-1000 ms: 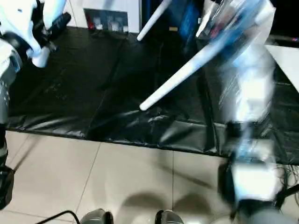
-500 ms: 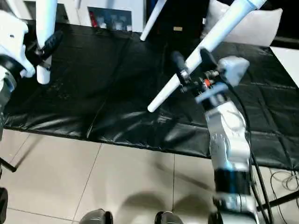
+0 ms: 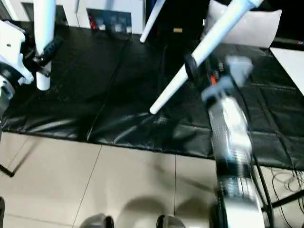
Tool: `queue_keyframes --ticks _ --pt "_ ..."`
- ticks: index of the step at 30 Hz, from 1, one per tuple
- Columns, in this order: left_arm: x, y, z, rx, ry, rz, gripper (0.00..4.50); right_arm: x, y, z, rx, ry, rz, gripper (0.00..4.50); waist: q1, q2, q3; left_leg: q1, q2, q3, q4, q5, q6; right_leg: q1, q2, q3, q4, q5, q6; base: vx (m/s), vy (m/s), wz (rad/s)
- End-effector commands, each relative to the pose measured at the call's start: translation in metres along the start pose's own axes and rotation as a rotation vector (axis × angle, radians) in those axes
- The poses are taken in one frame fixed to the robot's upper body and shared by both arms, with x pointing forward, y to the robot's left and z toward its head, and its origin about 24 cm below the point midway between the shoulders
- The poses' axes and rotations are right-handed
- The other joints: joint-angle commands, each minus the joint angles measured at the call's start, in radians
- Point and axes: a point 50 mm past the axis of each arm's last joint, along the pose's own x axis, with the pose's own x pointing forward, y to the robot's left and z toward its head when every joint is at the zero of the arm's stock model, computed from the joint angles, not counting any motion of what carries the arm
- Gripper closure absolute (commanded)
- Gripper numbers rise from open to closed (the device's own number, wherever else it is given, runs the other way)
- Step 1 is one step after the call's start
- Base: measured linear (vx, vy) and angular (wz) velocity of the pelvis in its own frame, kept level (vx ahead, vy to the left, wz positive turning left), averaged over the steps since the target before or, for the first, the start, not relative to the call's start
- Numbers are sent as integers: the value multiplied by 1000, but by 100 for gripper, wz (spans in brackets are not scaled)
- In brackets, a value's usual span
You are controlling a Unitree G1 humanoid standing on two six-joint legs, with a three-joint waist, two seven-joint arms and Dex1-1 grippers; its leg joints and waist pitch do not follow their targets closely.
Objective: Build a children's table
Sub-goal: Flip table
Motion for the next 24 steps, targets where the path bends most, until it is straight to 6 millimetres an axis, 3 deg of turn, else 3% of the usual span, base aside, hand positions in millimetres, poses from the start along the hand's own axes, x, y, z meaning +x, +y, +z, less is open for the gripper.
queue_keyframes --ticks 1,2,3,6,9,12,13,14,15,19,20,24 --pt "-2 -20 -21 -18 74 -116 293 8 4 5 16 -24 74 0 -5 7 -73 26 43 -19 -91 -342 -10 42 -63 45 -80 -405 -164 0 0 0" --pt "-2 -20 -23 -29 75 -114 293 11 6 6 14 -21 97 0 -5 7 -73 23 43 -17 -92 -320 -6 45 -61 46 -77 -374 -172 0 0 0" --pt "-5 -21 -31 -54 89 -107 293 16 15 8 19 -25 173 0 -3 -1 -75 22 44 -15 -91 -297 4 48 -61 47 -74 -345 -177 0 0 0" --pt "-9 -21 -41 -72 107 -97 293 17 26 11 47 -34 259 0 -1 1 -78 23 45 -13 -89 -257 24 50 -60 48 -70 -296 -187 0 0 0" --pt "-16 -25 -66 -67 167 -69 293 11 48 12 72 -44 406 0 3 3 -77 25 46 -11 -91 -233 41 50 -56 48 -68 -264 -186 0 0 0" --pt "-16 -26 -72 -45 187 -63 293 8 55 11 84 -50 439 0 8 7 -78 31 50 -12 -95 -234 34 45 -57 48 -69 -258 -185 0 0 0" --pt "-17 -26 -77 -23 207 -54 293 4 63 10 97 -50 468 0 9 17 -75 33 51 -13 -98 -252 23 42 -54 48 -72 -252 -187 0 0 0" --pt "-17 -26 -78 -16 213 -48 293 3 66 9 102 -49 481 0 11 15 -75 35 52 -14 -100 -264 19 41 -55 47 -72 -252 -186 0 0 0" --pt "-17 -24 -82 -7 228 -26 293 -1 74 7 108 -46 505 0 21 18 -75 40 54 -14 -103 -277 3 41 -54 48 -71 -230 -180 0 0 0" --pt "-17 -20 -87 12 247 11 292 -6 86 4 135 -43 537 0 25 15 -77 37 54 -16 -106 -261 -8 47 -57 47 -64 -172 -194 0 0 0" --pt "-17 -19 -89 14 248 19 292 -7 88 3 138 -40 542 0 24 10 -76 34 53 -15 -106 -255 -7 50 -59 48 -64 -171 -198 0 0 0" --pt "-16 -14 -95 66 274 52 292 -10 99 -1 166 -29 563 0 22 5 -78 29 51 -16 -106 -223 4 56 -64 49 -65 -172 -185 0 0 0"
